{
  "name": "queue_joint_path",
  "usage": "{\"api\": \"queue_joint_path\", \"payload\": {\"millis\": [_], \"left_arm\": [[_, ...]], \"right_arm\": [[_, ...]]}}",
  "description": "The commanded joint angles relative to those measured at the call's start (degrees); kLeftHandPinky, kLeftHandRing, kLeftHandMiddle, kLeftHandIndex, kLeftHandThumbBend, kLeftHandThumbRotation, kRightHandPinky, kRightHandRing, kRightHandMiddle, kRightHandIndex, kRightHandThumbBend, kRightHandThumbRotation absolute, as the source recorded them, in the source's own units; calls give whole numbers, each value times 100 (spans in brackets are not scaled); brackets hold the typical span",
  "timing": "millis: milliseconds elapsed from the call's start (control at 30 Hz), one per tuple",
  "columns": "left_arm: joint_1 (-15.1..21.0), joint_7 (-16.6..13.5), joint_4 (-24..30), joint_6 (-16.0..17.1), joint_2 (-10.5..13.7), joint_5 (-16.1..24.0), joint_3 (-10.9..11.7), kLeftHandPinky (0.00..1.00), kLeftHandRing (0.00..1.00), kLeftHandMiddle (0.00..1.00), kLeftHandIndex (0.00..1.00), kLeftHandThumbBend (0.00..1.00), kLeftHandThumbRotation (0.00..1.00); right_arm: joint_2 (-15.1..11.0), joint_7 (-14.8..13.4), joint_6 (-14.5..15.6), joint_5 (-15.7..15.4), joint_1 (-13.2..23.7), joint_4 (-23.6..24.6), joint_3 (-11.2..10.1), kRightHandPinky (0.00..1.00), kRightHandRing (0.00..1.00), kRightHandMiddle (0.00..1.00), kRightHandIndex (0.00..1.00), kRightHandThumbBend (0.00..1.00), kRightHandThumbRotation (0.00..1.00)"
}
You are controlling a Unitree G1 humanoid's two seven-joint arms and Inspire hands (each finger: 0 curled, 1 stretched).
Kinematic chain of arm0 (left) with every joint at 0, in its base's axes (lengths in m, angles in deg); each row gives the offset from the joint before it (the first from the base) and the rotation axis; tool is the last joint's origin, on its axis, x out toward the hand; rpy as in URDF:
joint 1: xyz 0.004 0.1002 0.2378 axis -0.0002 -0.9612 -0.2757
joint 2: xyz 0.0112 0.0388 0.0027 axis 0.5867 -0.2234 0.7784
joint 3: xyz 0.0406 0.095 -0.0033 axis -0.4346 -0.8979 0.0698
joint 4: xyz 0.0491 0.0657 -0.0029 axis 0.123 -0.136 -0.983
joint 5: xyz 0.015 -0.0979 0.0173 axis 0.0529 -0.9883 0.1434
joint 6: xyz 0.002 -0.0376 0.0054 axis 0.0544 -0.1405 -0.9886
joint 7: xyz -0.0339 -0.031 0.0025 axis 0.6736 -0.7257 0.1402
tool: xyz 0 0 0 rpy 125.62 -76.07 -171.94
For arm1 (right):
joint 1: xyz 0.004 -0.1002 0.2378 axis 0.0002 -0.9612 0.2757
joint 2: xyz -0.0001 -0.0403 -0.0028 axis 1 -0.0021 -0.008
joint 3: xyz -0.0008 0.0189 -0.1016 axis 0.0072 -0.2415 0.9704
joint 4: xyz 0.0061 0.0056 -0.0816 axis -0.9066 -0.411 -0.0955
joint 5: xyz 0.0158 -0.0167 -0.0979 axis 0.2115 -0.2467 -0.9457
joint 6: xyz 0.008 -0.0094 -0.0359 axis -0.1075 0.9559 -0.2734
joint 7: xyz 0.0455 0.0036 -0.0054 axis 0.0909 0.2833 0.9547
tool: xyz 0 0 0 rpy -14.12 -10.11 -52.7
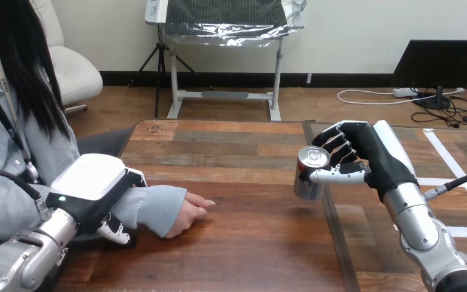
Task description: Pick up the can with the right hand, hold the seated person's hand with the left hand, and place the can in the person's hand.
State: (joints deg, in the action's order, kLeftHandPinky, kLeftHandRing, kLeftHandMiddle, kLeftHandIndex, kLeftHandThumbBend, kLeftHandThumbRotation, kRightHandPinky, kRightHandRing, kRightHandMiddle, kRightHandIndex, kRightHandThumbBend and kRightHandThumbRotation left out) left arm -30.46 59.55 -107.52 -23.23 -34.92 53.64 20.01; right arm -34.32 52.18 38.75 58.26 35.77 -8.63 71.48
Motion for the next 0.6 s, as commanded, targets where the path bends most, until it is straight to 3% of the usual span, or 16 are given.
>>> {"api": "queue_joint_path", "payload": {"millis": [0,567], "left_arm": [[233,-102,60,-8,-18,-159,39,48,52,56,59,99,1],[229,-223,19,74,-17,-192,19,47,51,56,59,100,0]], "right_arm": [[-23,31,-211,157,259,207,-167,39,43,50,53,76,0],[16,-99,-50,25,273,78,-55,38,43,50,54,77,0]]}}
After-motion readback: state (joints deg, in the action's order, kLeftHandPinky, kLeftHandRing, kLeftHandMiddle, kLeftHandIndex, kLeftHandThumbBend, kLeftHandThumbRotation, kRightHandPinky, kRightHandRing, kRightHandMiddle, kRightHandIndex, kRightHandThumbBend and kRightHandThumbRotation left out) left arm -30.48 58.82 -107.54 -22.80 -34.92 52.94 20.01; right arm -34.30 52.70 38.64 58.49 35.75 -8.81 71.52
